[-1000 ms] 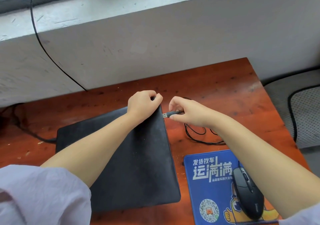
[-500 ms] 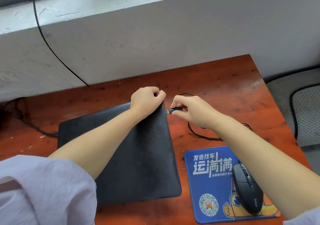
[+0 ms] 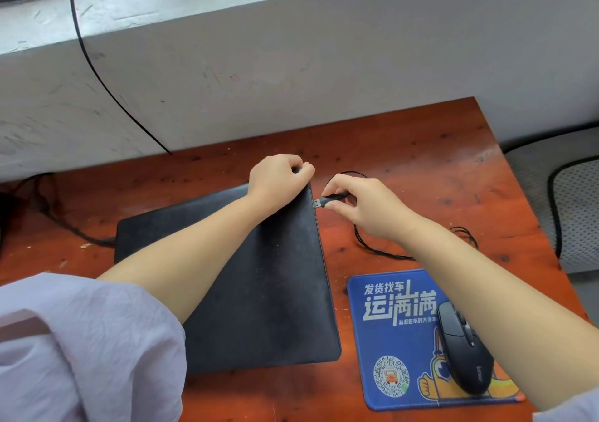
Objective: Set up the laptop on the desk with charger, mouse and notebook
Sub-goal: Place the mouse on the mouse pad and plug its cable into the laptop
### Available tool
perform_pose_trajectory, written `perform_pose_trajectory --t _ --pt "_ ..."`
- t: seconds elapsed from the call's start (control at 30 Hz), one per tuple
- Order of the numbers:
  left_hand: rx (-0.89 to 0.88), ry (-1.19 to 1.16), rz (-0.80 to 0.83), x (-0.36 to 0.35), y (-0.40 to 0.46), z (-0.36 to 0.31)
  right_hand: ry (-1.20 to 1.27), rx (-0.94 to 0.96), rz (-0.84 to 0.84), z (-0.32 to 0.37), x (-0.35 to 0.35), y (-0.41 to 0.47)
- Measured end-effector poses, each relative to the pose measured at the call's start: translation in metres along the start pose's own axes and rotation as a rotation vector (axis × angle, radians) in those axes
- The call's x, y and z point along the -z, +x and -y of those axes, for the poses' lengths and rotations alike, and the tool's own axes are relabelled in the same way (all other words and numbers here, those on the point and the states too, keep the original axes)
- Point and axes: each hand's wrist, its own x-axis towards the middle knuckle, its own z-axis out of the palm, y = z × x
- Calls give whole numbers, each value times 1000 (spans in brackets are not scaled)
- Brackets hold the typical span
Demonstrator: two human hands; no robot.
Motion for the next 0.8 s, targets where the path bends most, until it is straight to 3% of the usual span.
perform_pose_trajectory --t 0.27,0.47,0.7,0.8 --pt "-3 -22 6 4 -1 0 -103 22 -4 12 6 0" --pt "-18 -34 20 6 -3 -1 81 16 42 7 7 -1" --pt "-2 -65 -9 23 -4 -2 172 72 -143 20 -4 -4" --pt "-1 -84 -24 30 -5 -4 131 107 -102 28 5 1"
